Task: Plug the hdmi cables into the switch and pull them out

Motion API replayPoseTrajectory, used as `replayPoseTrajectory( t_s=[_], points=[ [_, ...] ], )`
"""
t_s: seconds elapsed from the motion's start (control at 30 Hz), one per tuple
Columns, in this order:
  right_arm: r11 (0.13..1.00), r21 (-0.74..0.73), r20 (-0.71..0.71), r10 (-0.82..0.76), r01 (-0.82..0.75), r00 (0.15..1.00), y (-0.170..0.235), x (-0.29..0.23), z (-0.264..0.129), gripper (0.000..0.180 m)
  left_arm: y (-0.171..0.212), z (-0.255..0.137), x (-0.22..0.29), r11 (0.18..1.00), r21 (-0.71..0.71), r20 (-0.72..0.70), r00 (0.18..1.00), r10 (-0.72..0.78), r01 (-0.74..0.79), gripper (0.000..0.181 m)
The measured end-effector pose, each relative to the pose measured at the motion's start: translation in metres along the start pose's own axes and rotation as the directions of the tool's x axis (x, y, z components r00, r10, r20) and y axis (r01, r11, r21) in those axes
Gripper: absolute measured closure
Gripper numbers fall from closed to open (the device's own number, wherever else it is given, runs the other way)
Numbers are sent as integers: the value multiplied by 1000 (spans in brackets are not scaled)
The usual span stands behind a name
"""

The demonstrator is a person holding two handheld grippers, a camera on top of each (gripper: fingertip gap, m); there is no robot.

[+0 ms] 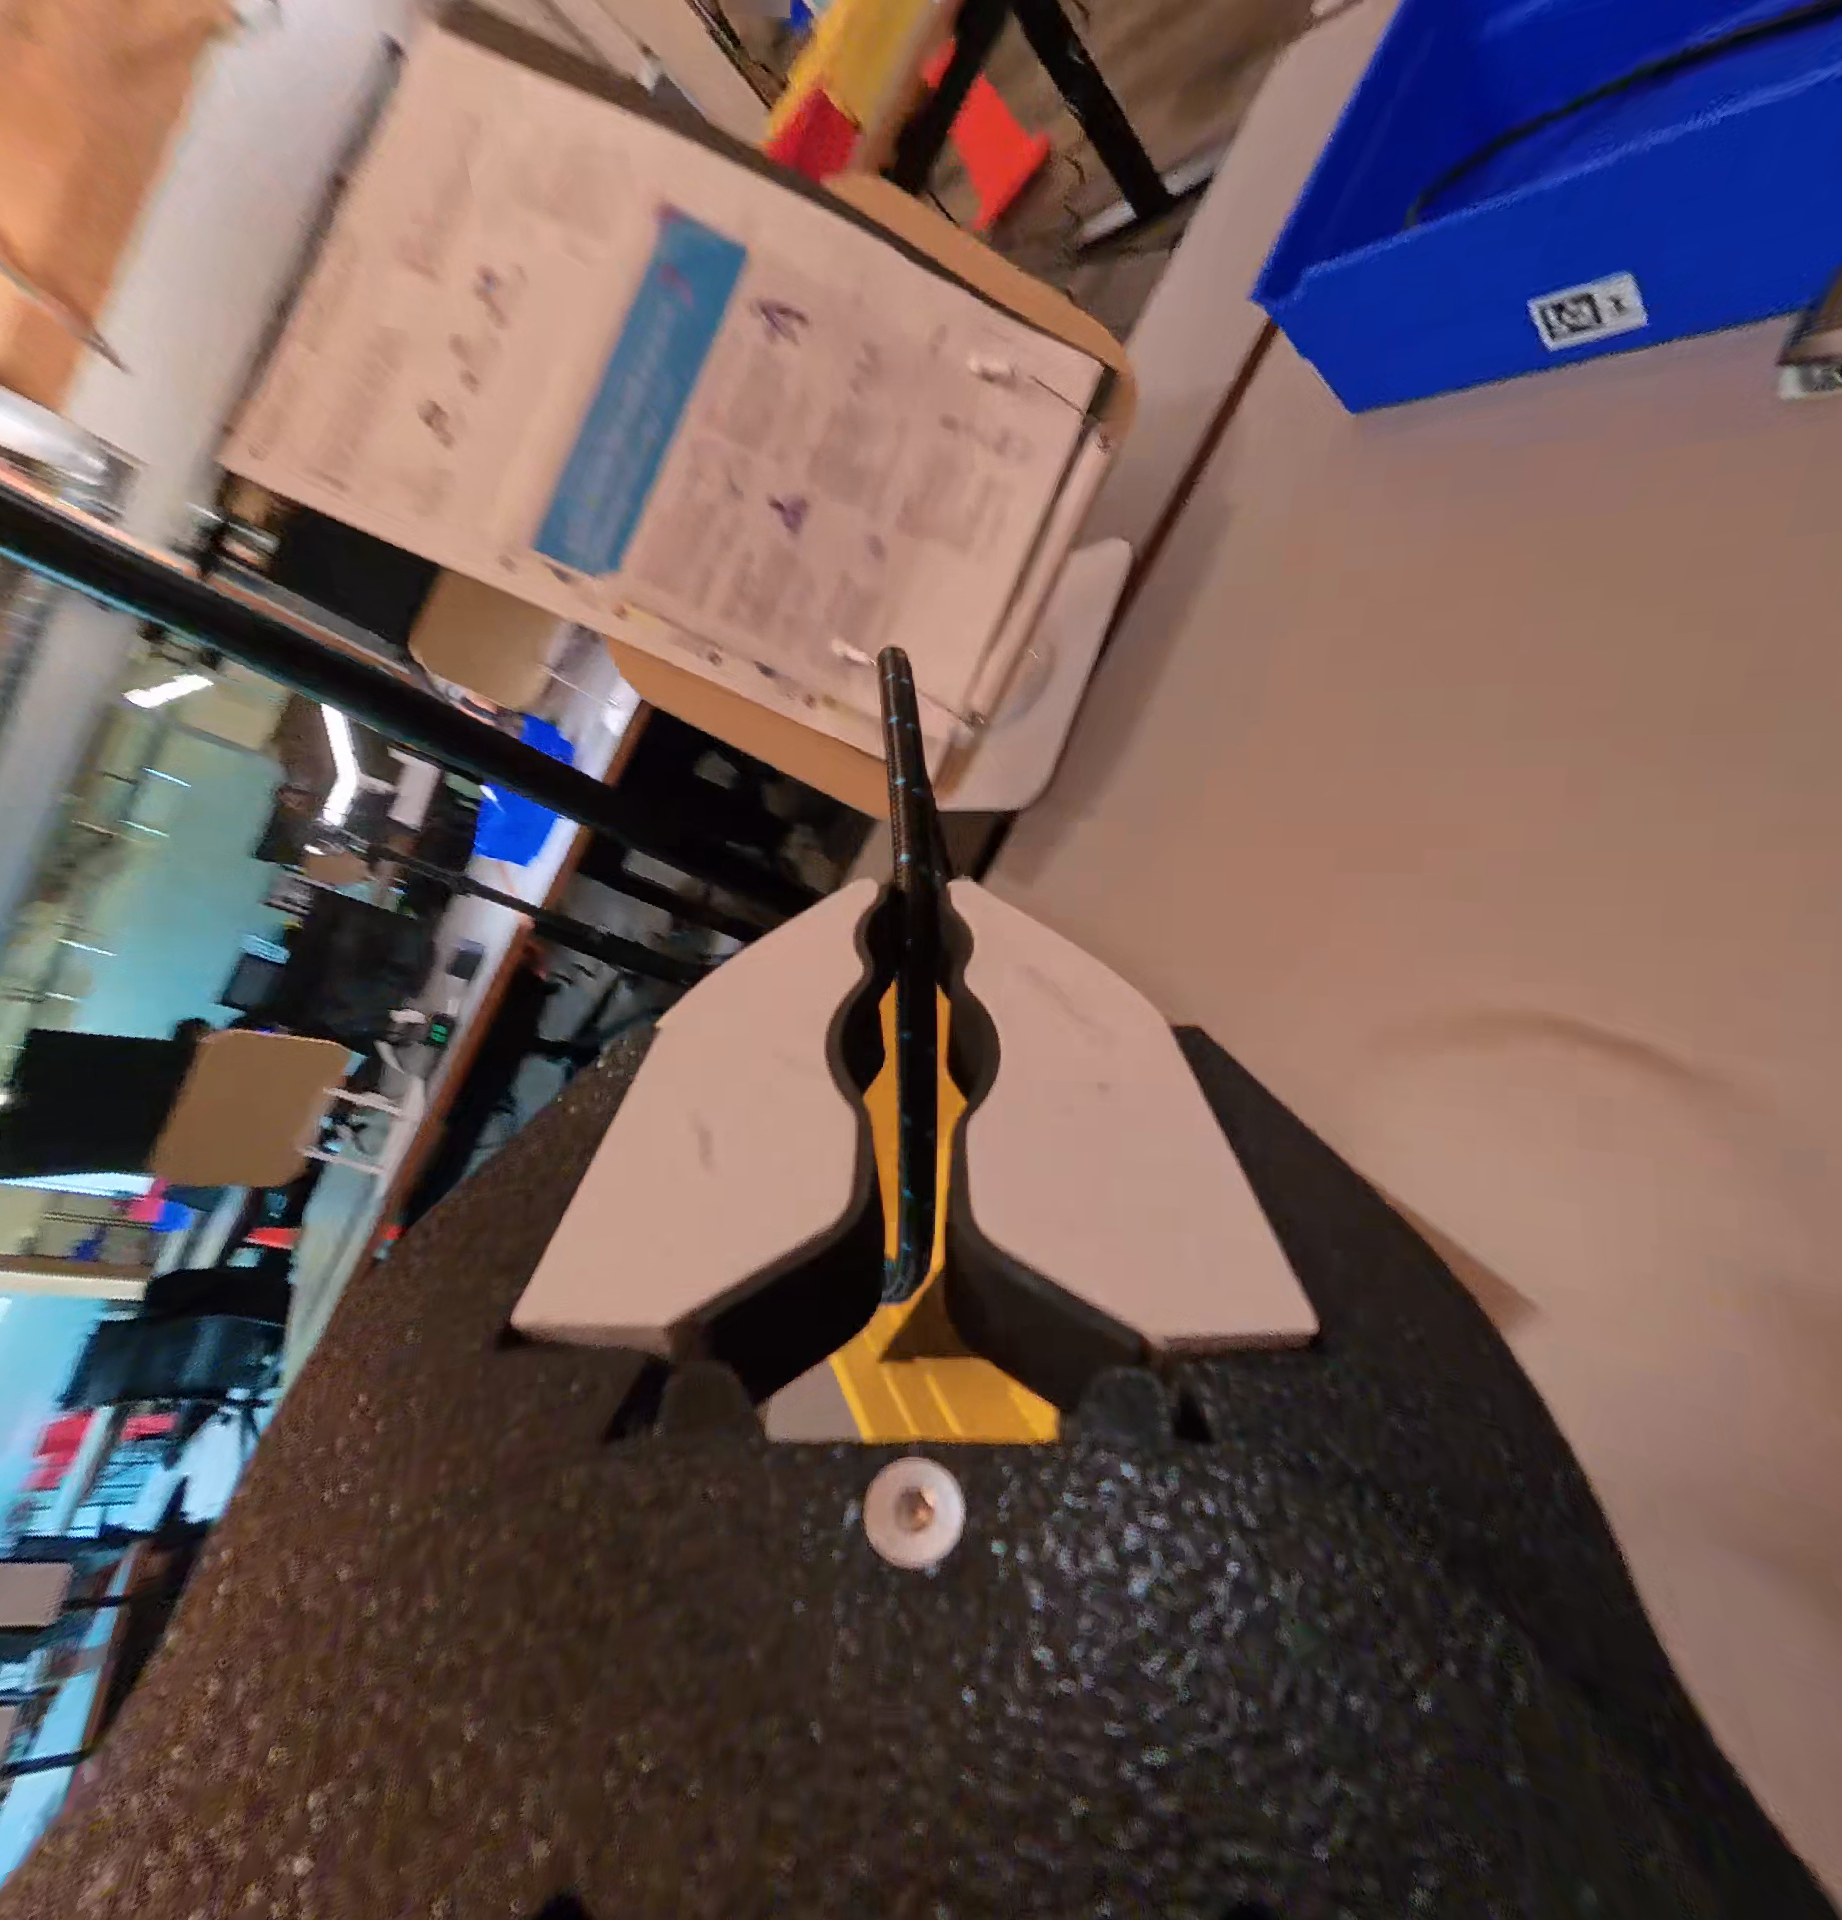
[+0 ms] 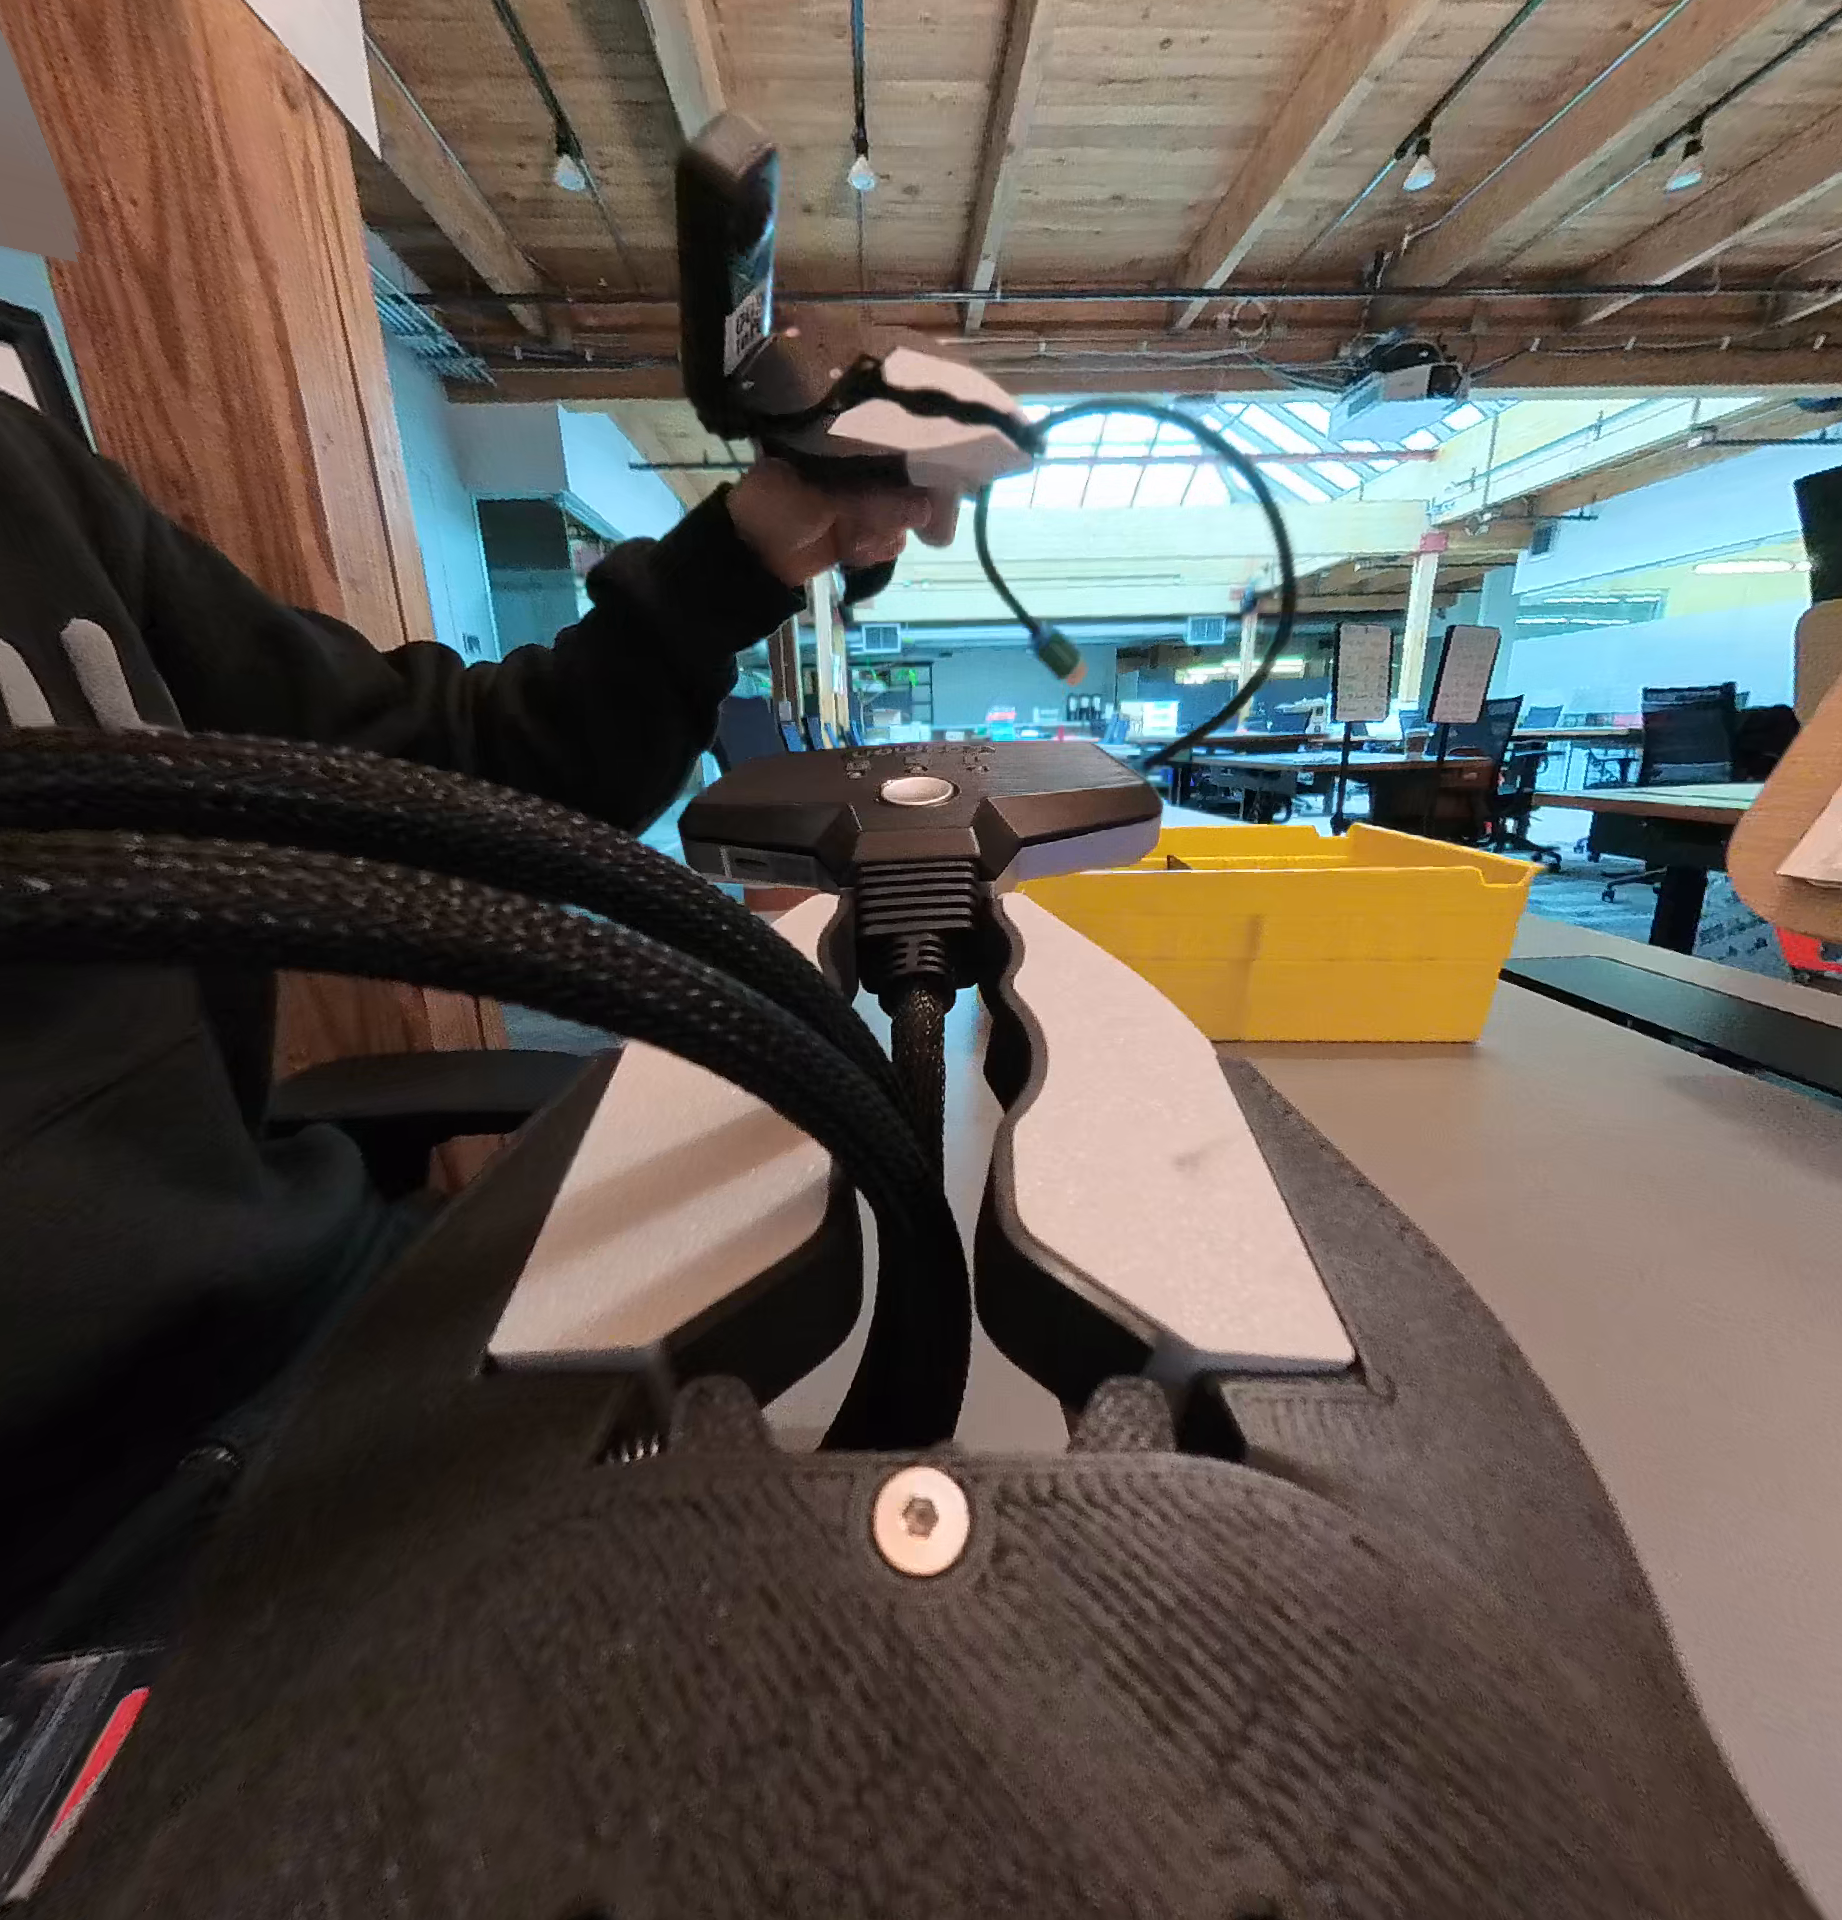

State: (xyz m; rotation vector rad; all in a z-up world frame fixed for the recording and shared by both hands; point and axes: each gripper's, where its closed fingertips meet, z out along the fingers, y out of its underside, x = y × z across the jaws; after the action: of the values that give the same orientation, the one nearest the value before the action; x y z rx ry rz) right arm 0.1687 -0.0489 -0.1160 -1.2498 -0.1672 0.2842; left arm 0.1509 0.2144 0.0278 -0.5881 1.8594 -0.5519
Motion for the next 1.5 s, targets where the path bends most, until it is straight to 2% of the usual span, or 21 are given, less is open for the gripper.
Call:
replayPoseTrajectory(
  t_s=[0.1, 0.17, 0.23, 0.3, 0.43, 0.53, 0.67, 0.73, 0.77, 0.93, 1.13, 1.3, 1.4, 1.5],
  points=[
    [1000, 10, -12, 3, -3, 1000, 0, 1, -1, 157, -18, 12, -4, 999, 49, 51, 999, -14, 12, 174],
    [1000, 0, -7, -4, 4, 1000, 2, 0, 0, 157, -23, 24, -4, 995, 83, 35, 997, -63, 60, 174],
    [1000, -15, -11, -12, 12, 1000, 3, 0, -1, 157, -31, 31, 5, 971, 144, -45, 982, -184, 189, 174],
    [1000, -19, -23, -23, 23, 999, 2, 1, -4, 157, -46, 31, 19, 905, 238, -172, 933, -317, 352, 174],
    [999, 25, -54, -28, 30, 998, -8, 5, -18, 157, -61, 34, 54, 696, 283, -426, 736, -525, 660, 175],
    [998, 63, -61, -24, 28, 998, -13, 5, -25, 157, -58, 44, 84, 482, 207, -583, 503, -638, 851, 174],
    [998, 58, -59, -27, 30, 998, -12, 3, -26, 157, -40, 64, 127, 267, 82, -688, 248, -682, 960, 175],
    [998, 47, -55, -28, 30, 998, -9, 1, -25, 157, -29, 71, 148, 216, 27, -702, 172, -691, 976, 175],
    [998, 45, -54, -28, 31, 998, -9, 1, -25, 157, -24, 75, 157, 214, 9, -695, 160, -701, 977, 175],
    [999, 42, -51, -30, 32, 998, -8, 1, -24, 157, -10, 78, 176, 238, -6, -675, 172, -718, 971, 175],
    [999, 45, -44, -25, 27, 999, -7, 0, -24, 157, -2, 74, 180, 382, 66, -634, 334, -697, 922, 175],
    [999, 43, -40, -27, 28, 999, -7, -1, -24, 157, -11, 59, 197, 592, 156, -636, 539, -552, 791, 174],
    [999, 41, -40, -21, 23, 999, -6, -1, -24, 157, 13, 67, 200, 707, 109, -477, 661, -579, 698, 174],
    [999, 36, -36, -23, 25, 999, -5, -2, -23, 157, 34, 66, 201, 709, 67, -377, 675, -634, 702, 174]
  ],
)
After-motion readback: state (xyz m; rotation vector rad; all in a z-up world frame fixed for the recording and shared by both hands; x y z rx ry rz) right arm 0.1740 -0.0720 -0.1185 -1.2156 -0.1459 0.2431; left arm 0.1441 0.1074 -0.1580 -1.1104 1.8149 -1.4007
